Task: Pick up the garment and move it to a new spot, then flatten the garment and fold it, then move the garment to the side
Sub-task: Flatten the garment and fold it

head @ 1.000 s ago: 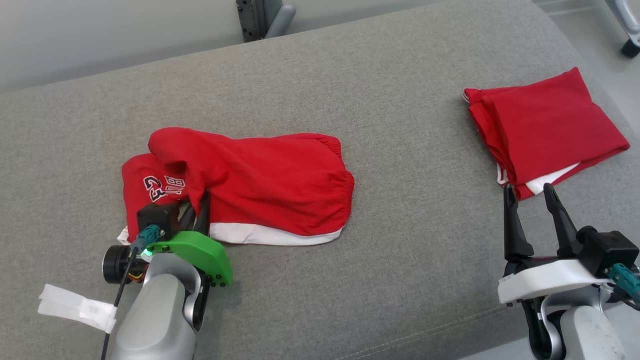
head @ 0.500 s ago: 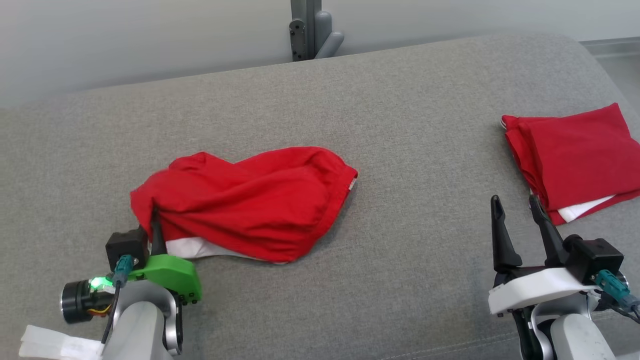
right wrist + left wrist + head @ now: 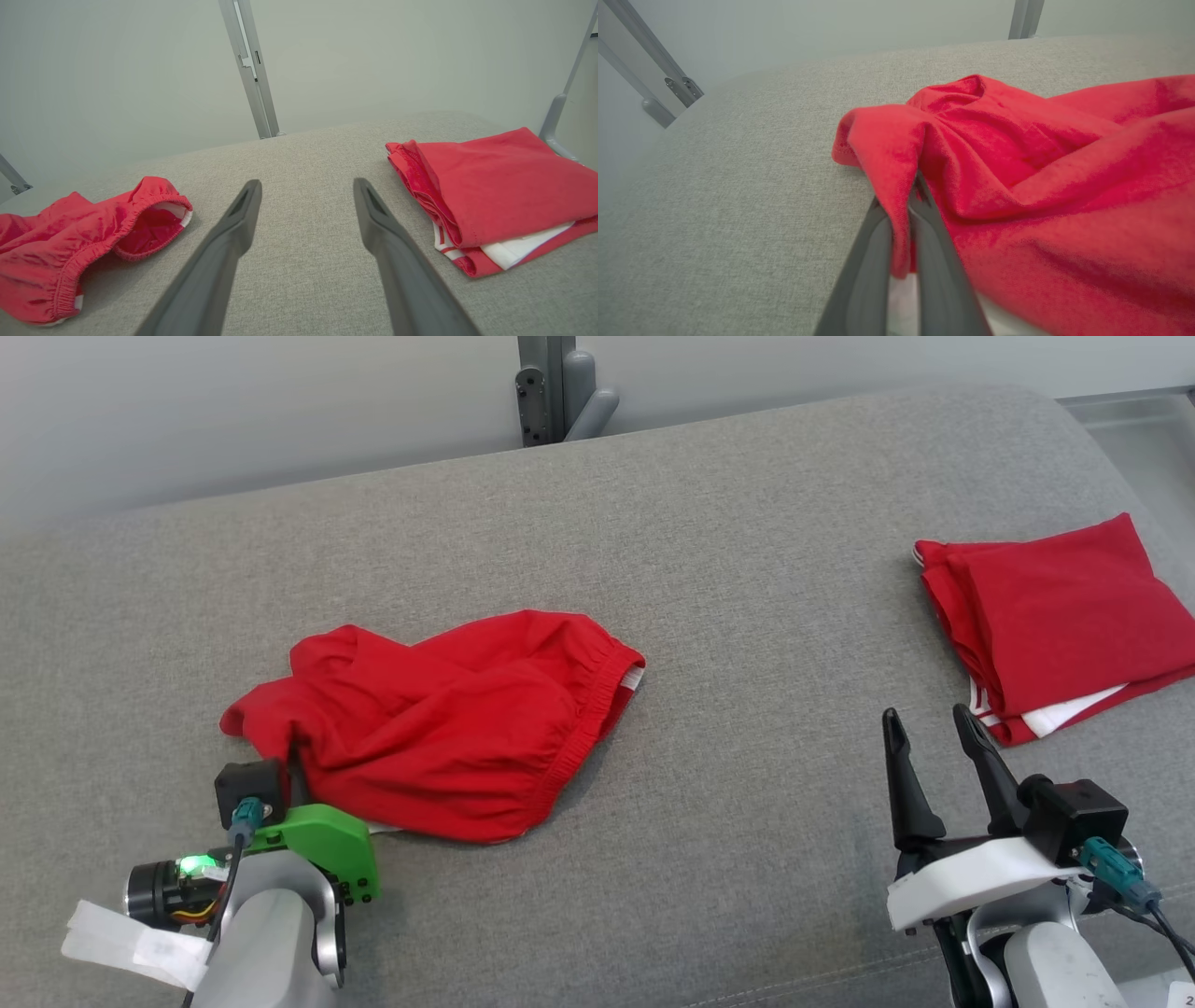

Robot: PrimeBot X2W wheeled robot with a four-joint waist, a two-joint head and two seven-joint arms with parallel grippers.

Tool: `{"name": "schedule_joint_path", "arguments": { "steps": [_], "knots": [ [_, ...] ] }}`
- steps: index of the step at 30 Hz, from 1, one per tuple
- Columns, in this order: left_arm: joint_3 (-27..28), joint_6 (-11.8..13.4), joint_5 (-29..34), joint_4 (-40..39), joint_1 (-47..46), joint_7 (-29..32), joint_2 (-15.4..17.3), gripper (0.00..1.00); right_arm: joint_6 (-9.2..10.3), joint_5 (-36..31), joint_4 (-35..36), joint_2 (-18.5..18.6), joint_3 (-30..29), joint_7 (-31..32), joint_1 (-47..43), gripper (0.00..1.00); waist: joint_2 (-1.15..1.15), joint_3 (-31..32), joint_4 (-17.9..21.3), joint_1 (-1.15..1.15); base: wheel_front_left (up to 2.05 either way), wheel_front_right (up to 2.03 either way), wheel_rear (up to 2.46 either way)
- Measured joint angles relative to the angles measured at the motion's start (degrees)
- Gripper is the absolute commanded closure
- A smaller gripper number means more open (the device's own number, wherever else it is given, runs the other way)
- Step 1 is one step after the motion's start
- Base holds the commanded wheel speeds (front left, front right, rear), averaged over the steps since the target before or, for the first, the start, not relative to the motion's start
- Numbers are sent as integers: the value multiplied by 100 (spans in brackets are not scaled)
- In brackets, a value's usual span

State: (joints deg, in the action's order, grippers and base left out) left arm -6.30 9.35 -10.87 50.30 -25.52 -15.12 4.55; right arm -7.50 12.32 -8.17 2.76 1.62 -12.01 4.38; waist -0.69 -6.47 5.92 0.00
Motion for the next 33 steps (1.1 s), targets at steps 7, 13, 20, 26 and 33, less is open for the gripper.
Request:
{"name": "schedule_joint_path", "arguments": {
  "steps": [7,13,20,26,33],
  "knots": [
    [-338,-234,68,365,-199,-1,-114,0,0,-8,-32,-1,80,33,4,0,0,39,66,0,0,0,0],
    [-934,-493,-12,309,-202,-1,-158,0,0,-8,-42,0,131,43,-2,0,0,91,42,0,0,0,0],
    [-1789,-476,-519,105,-107,-1,-174,0,0,15,-74,0,168,48,-8,0,0,118,-33,0,0,0,0],
    [-2143,-396,-791,30,-159,-1,-172,0,0,27,-77,-1,164,38,-5,0,0,96,-94,0,0,0,0],
    [-2070,-214,-783,-425,-213,-1,-174,0,0,78,-116,0,214,32,-3,0,0,77,-189,0,0,0,0]
  ]
}}
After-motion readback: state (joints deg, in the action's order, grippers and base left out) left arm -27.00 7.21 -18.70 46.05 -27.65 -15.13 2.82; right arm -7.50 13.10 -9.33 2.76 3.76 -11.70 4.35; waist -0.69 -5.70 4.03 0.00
